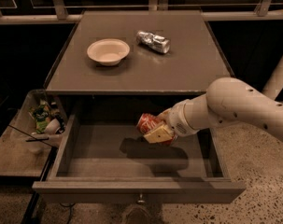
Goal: Place coke can into top drawer
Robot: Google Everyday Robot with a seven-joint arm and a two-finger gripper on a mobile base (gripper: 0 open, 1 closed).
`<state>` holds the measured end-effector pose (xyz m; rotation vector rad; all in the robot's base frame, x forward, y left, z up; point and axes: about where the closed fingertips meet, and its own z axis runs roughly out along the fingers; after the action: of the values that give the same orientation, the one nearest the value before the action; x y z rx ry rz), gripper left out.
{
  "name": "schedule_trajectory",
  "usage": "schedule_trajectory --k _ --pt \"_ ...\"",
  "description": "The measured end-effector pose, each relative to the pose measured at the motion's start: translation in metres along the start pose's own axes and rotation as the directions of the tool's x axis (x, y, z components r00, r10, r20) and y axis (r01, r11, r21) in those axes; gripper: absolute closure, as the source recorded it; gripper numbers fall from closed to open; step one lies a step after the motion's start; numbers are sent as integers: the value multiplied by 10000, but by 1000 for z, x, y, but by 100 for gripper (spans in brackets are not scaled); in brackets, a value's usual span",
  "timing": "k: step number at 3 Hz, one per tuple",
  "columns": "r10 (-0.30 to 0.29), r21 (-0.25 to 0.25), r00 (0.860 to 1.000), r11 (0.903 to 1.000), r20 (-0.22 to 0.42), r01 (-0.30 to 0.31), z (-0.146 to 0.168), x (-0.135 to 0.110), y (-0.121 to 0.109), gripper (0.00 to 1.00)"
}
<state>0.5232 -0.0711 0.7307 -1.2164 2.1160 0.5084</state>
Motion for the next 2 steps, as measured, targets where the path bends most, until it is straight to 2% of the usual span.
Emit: schedule_trajectory --k 1,2 --pt "19 22 9985 10000 -549 -18 25 12 -4 100" --pt "-24 15 9982 10000 -599 25 28 11 -4 100"
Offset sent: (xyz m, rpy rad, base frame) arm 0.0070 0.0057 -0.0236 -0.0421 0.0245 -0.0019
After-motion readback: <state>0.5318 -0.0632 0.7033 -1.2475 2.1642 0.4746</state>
